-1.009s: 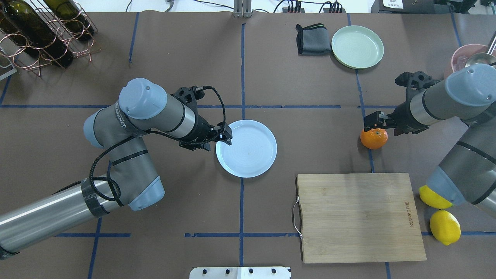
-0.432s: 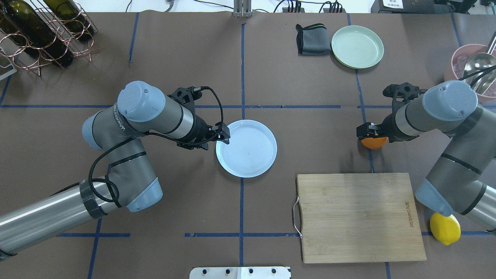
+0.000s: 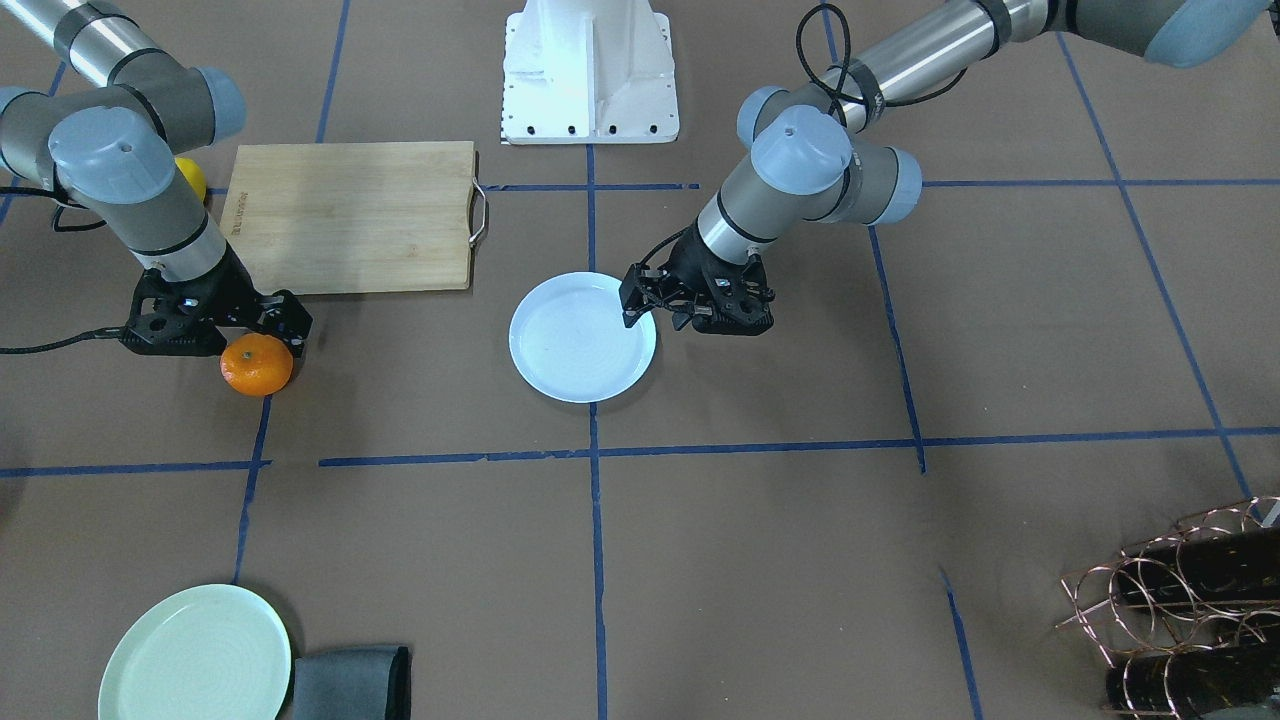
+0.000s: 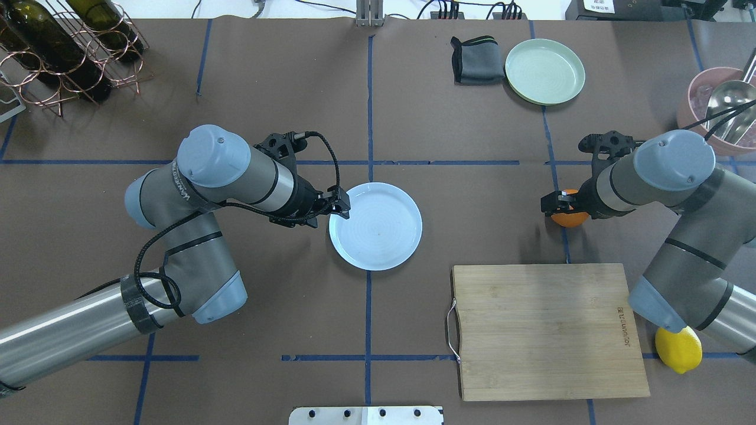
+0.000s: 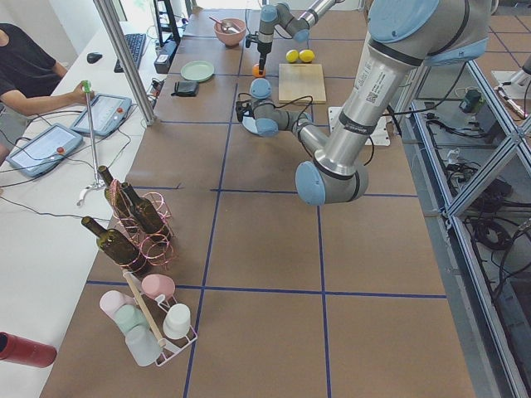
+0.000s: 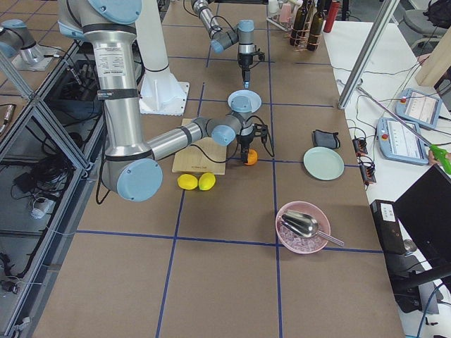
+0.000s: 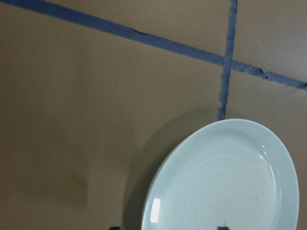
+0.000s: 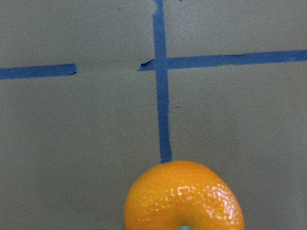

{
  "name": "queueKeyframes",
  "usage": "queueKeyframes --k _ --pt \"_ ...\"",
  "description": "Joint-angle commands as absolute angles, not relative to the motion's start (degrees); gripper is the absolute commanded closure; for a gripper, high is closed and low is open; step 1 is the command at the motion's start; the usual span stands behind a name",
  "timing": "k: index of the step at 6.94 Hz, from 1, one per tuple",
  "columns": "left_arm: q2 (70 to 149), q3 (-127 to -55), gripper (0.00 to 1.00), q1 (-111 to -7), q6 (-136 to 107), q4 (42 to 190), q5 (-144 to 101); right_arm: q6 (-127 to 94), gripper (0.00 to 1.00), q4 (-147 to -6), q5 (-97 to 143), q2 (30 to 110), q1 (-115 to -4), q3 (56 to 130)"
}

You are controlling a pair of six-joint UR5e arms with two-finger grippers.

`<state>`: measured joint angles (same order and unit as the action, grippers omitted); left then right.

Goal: Pick orange to plate

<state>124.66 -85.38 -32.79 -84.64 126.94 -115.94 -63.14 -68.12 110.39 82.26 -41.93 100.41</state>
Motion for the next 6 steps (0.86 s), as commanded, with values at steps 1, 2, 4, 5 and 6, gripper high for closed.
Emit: queueKeyframes --k 1,2,4,5,6 --pt "124.7 -86.0 0.27 -32.8 -84.6 127.0 -115.9 -62.9 0.0 -68.1 109.0 81.0 -41.8 98.7" --pt "124.6 -86.7 0.27 -32.9 -84.6 127.0 -115.9 -62.9 0.01 -68.0 108.5 80.7 -41.8 98.0" --pt "122.7 -91.3 0.2 -34.2 -84.7 126.7 -115.8 -62.9 0.31 -67.9 107.8 80.8 -42.0 97.8" --pt "118.5 -96.5 0.18 -35.1 -84.3 126.7 -116.0 -63.0 0.56 -67.8 107.8 80.9 -42.0 97.8" --pt "114.3 -100.9 0.01 -37.5 -83.9 126.7 -116.6 -63.1 0.86 -67.8 108.0 80.8 -42.1 97.9"
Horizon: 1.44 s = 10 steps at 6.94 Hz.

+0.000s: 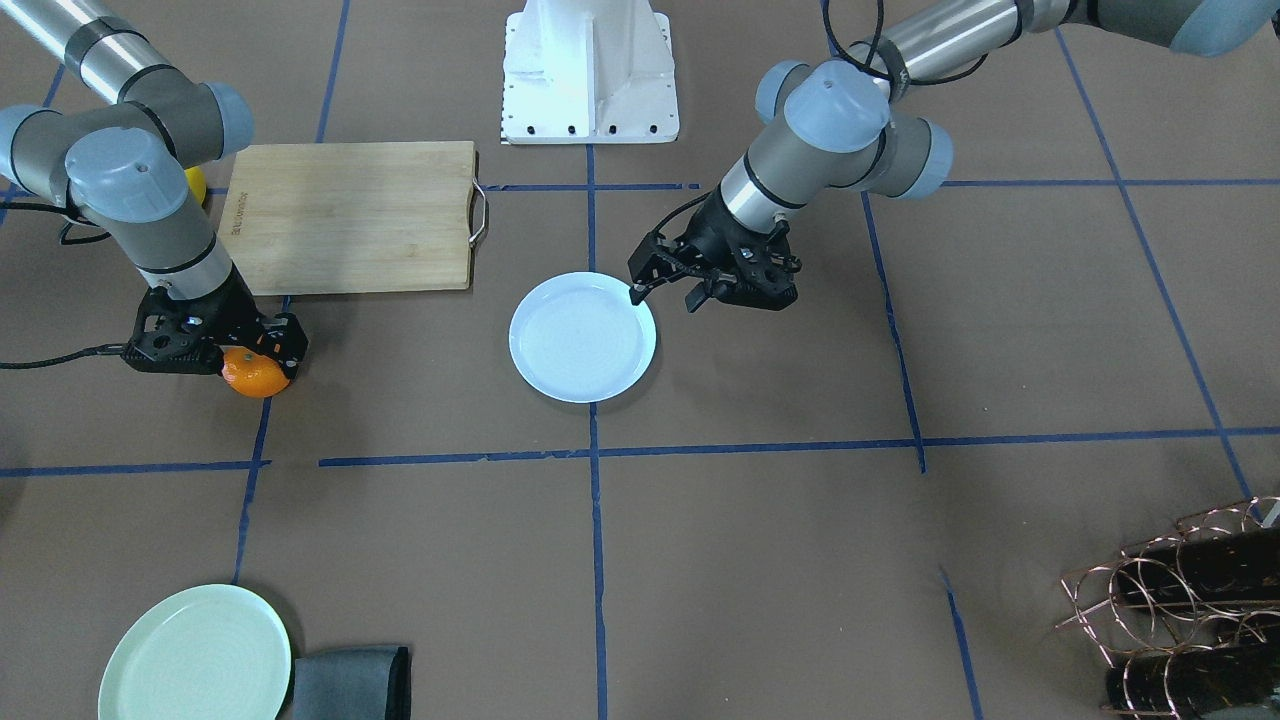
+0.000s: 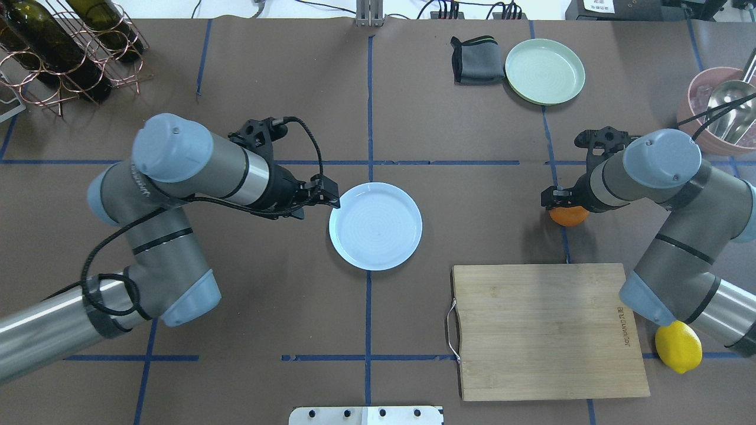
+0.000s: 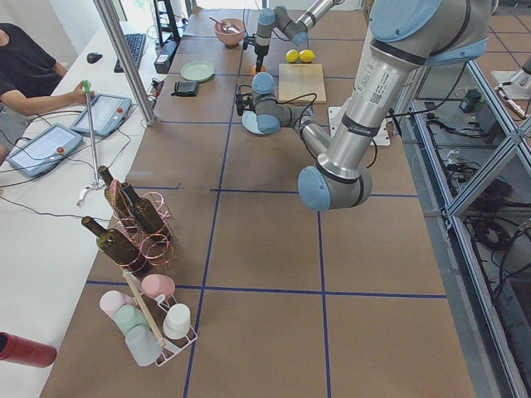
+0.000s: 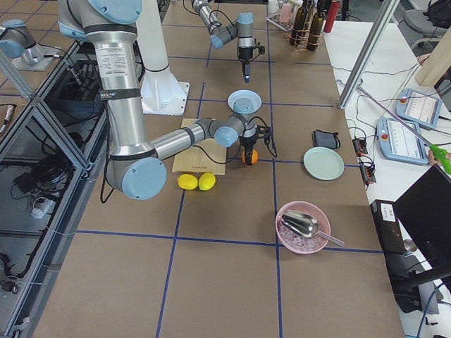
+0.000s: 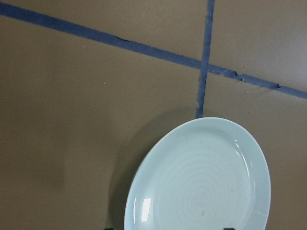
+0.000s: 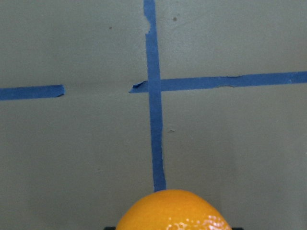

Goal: Pick orange to plate

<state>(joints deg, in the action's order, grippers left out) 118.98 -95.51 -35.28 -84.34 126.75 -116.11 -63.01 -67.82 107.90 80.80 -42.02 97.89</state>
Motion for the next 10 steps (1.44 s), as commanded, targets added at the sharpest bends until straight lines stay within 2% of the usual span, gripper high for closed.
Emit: queueKeyframes --k 1,2,4,6,8,10 --pt "109.8 -103.5 0.01 -39.4 -80.6 126.7 -118.1 -63.3 0.97 -67.7 108.2 80.8 -42.1 98.0" --pt "104.9 -106.4 0.01 -40.5 -74.5 126.7 -118.6 -63.7 1.0 -67.8 108.4 80.4 -42.0 99.5" --pt "95.7 -110.3 0.01 -45.1 -63.1 126.7 -121.3 -70.6 1.0 -70.7 109.1 71.5 -41.8 99.7" --pt "88.5 -110.4 0.0 -53.8 -47.9 126.8 -125.6 -82.7 1.0 -71.6 108.8 63.1 -35.4 98.5" --pt "83.4 -109.7 0.0 -62.6 -34.0 126.7 -129.8 -88.0 0.99 -71.6 105.9 56.8 -30.1 95.4" --pt "82.8 -109.5 0.0 -64.6 -30.1 126.4 -130.5 -89.4 0.97 -71.2 103.0 52.8 -26.8 90.2"
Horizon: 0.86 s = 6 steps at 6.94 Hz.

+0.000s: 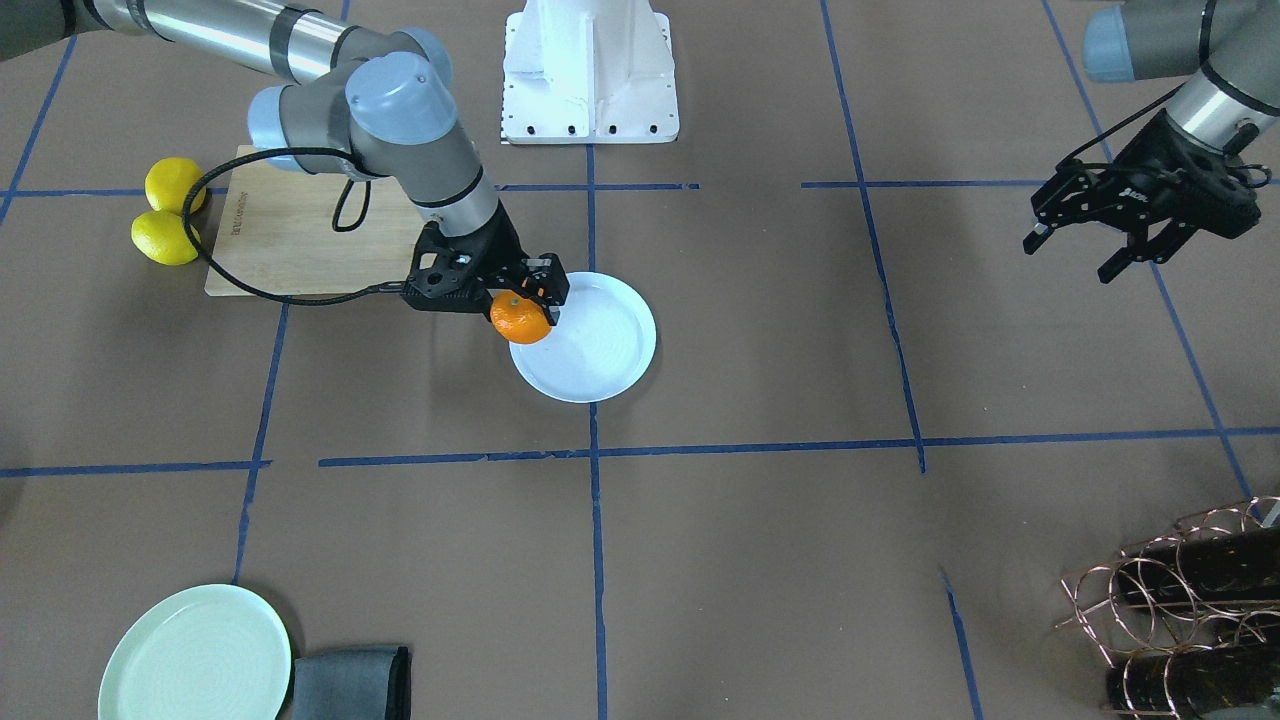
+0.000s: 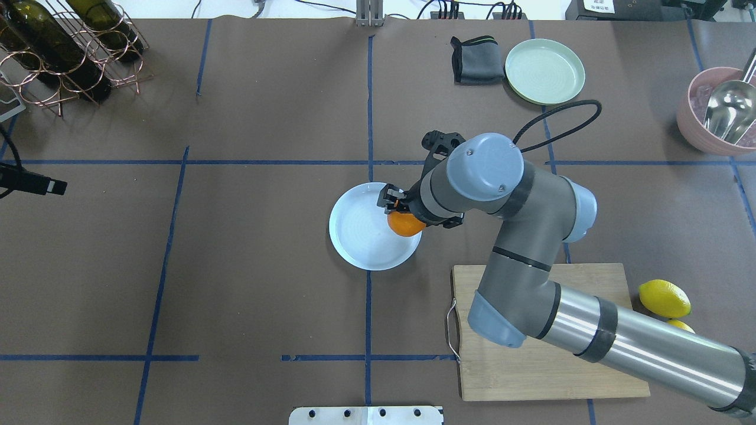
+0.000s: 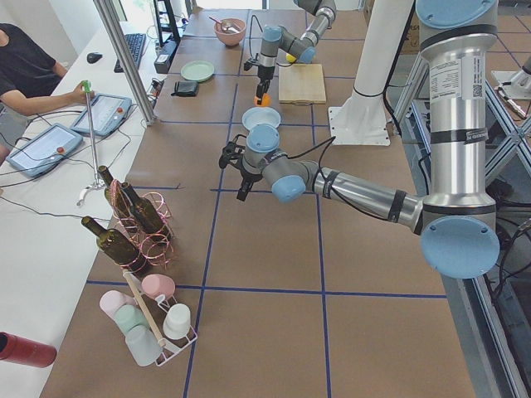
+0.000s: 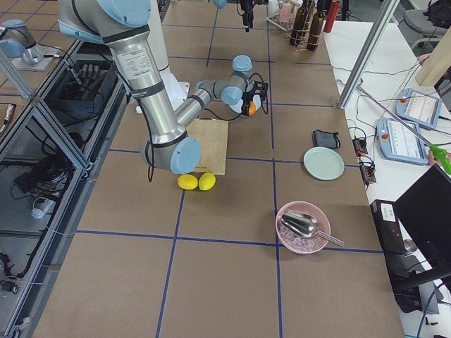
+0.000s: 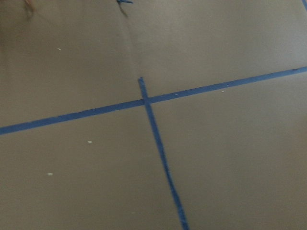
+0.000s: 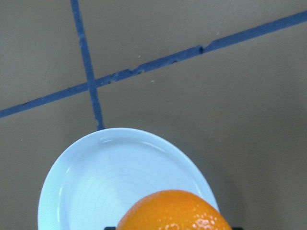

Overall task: Pick orange to plate
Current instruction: 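Carry the orange with the right gripper over the white plate while the left arm withdraws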

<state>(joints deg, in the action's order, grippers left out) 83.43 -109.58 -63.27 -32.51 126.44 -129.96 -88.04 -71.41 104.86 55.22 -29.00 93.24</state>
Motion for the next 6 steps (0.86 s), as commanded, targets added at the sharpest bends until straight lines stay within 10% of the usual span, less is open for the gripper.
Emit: queueKeyframes --k 1,6 --pt "82.6 -109.6 0.0 -64.7 -30.2 126.4 -130.5 -89.6 0.97 -71.3 100.9 52.1 -26.5 89.7" --pt "82.6 -109.7 0.0 -64.7 -30.8 126.4 -130.5 -88.9 0.96 -71.5 99.1 50.3 -26.5 85.9"
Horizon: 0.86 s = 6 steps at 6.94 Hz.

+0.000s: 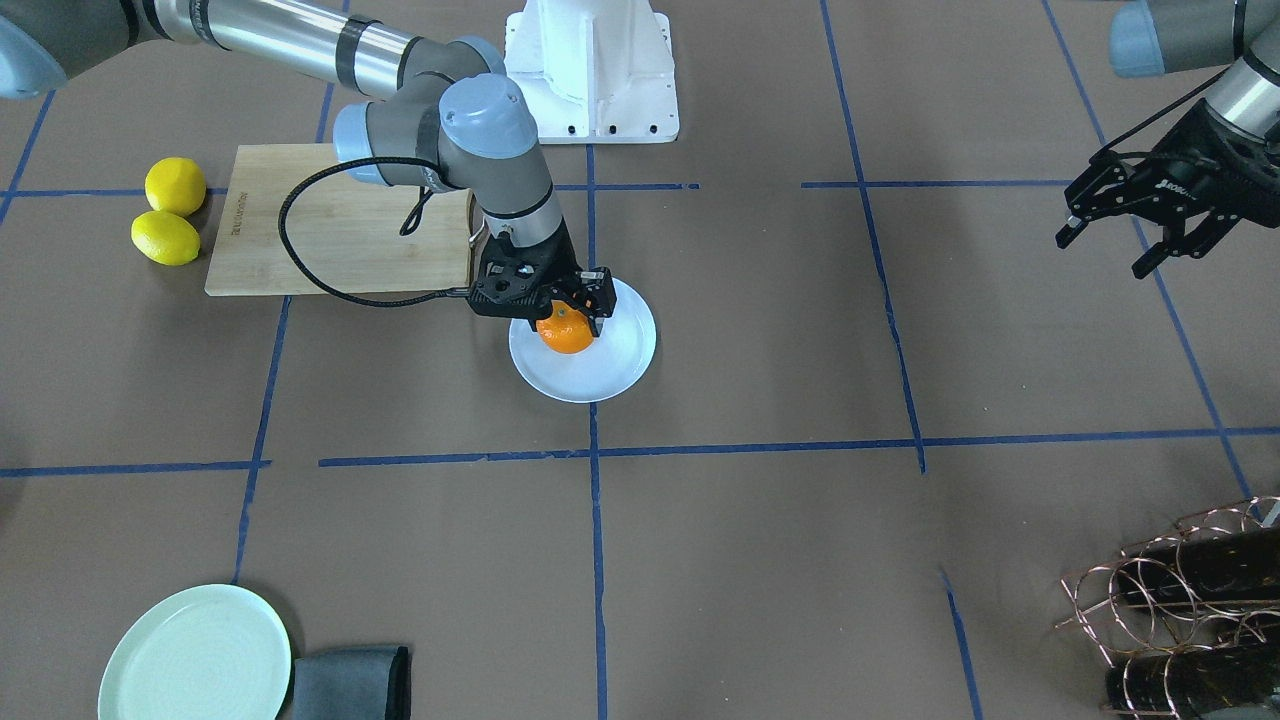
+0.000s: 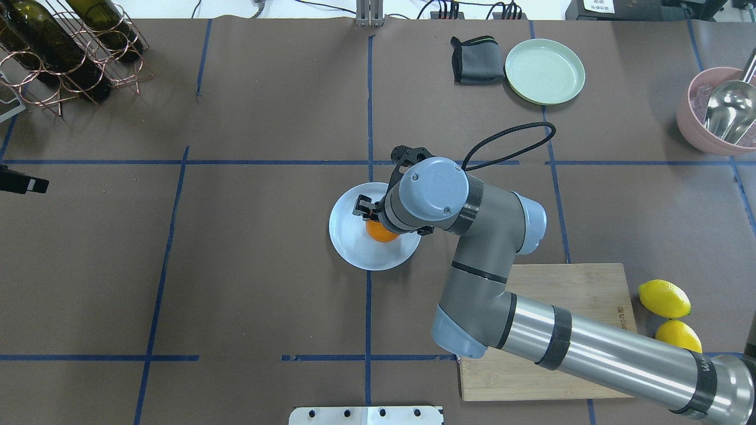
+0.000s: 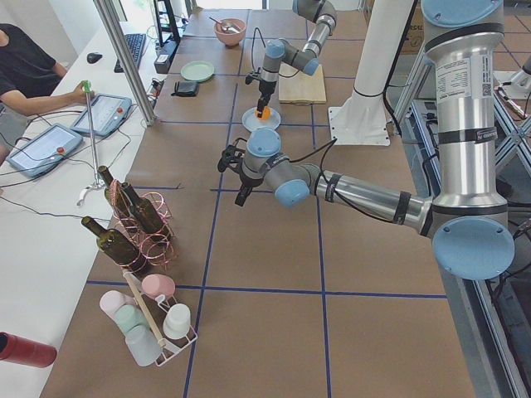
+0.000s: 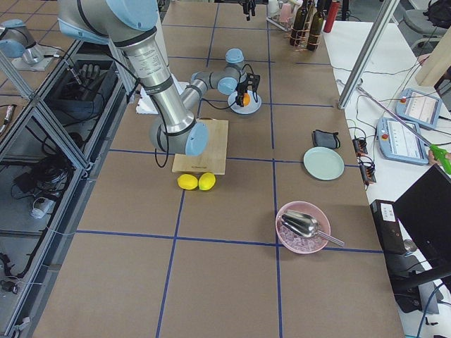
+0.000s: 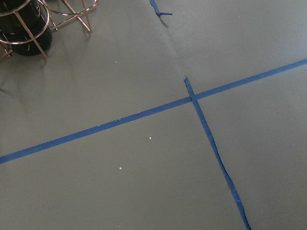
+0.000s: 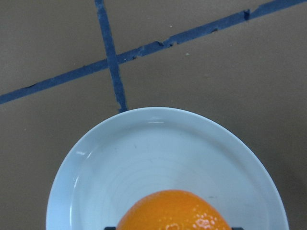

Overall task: Pick orange to plate
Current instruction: 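Lower the orange onto the plate and open the right gripper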

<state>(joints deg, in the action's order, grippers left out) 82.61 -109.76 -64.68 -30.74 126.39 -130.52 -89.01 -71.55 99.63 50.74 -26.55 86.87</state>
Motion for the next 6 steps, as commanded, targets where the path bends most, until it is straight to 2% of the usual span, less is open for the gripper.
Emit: queueKeyframes --k 1,2,3,4,5,6 --pt "82.6 -109.7 0.0 -64.7 -30.8 126.4 -130.5 -88.9 0.93 -71.5 99.1 50.2 -26.4 85.9" --pt "82.6 -109.6 0.0 -64.7 -30.8 126.4 -130.5 -88.9 0.73 -71.5 99.1 50.1 -26.4 85.8" --pt "82.6 -109.6 0.0 -64.7 -30.8 126.4 -130.5 -88.9 0.31 -71.5 99.1 50.1 -26.3 85.8" --pt "82.6 -109.6 0.0 -64.6 -30.8 126.4 -130.5 -88.9 0.24 -71.5 99.1 50.0 -26.2 85.8" --pt "82.6 -109.6 0.0 -64.7 -30.8 126.4 -130.6 -88.9 0.0 -71.5 99.1 49.7 -26.2 86.0" --pt "82.6 -109.7 0.0 -64.7 -30.8 126.5 -130.6 -88.7 0.0 -71.4 99.2 50.5 -26.5 88.3"
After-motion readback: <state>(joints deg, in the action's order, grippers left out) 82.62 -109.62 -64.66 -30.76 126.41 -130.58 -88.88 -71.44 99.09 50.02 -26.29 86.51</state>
